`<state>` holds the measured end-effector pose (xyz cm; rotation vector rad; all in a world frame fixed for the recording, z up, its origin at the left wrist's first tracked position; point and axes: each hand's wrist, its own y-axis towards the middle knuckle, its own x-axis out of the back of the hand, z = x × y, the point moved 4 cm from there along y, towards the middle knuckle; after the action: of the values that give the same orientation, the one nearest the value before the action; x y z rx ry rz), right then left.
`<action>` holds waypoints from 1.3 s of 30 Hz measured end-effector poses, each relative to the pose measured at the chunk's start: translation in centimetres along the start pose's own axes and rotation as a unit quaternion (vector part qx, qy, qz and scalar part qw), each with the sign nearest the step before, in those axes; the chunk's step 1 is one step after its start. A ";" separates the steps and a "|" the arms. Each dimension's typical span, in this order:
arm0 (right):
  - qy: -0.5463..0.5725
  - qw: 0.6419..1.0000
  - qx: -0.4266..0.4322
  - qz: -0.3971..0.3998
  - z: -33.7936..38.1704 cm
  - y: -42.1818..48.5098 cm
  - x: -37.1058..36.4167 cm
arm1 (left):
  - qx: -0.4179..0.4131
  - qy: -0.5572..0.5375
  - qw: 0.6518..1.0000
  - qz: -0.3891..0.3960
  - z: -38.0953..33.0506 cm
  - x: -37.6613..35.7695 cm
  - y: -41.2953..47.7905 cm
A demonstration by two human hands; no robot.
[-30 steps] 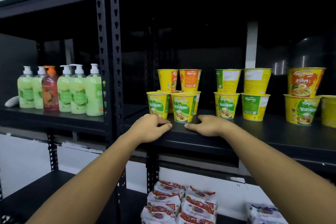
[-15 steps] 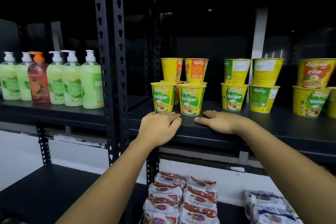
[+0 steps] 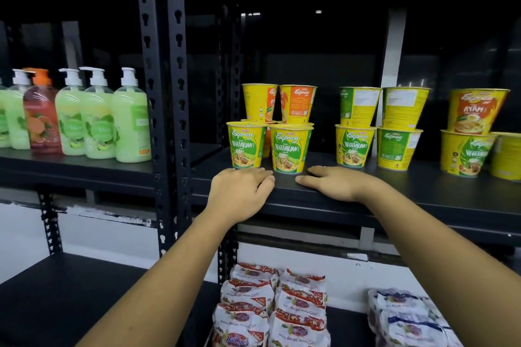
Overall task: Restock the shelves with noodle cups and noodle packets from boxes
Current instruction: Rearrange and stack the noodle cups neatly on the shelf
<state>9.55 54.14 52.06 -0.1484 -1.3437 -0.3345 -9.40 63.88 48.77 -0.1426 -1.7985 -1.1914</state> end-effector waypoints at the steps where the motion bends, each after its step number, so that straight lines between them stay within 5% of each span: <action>1: 0.002 1.000 0.000 -0.001 0.0 0.0 0.0 | 0.000 -0.001 1.000 0.001 -0.1 0.1 0.0; 10: 0.085 0.995 -0.044 -0.038 0.3 0.8 1.2 | -0.001 -0.010 1.000 0.020 0.0 0.4 0.0; 15: 0.286 0.950 -0.048 -0.117 2.1 3.3 0.9 | 0.052 -0.045 0.997 0.045 0.5 0.7 0.3; 23: 0.350 0.924 -0.036 -0.153 1.7 4.5 0.0 | 0.109 -0.108 0.987 0.051 1.9 1.0 1.4; 28: 0.368 0.917 -0.029 -0.154 1.5 4.7 -0.1 | 0.183 -0.304 0.932 -0.080 3.5 1.8 2.6; 31: 0.378 0.913 -0.024 -0.154 1.4 4.8 0.0 | 0.211 -0.329 0.913 -0.118 4.4 2.6 3.9; 39: 0.395 0.905 -0.015 -0.156 1.2 5.1 -0.2 | 0.258 -0.430 0.865 0.012 6.1 0.9 7.8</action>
<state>10.02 59.28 52.60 0.1720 -0.5461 -0.6084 -9.56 72.32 54.03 -0.4316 -2.8235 -0.5901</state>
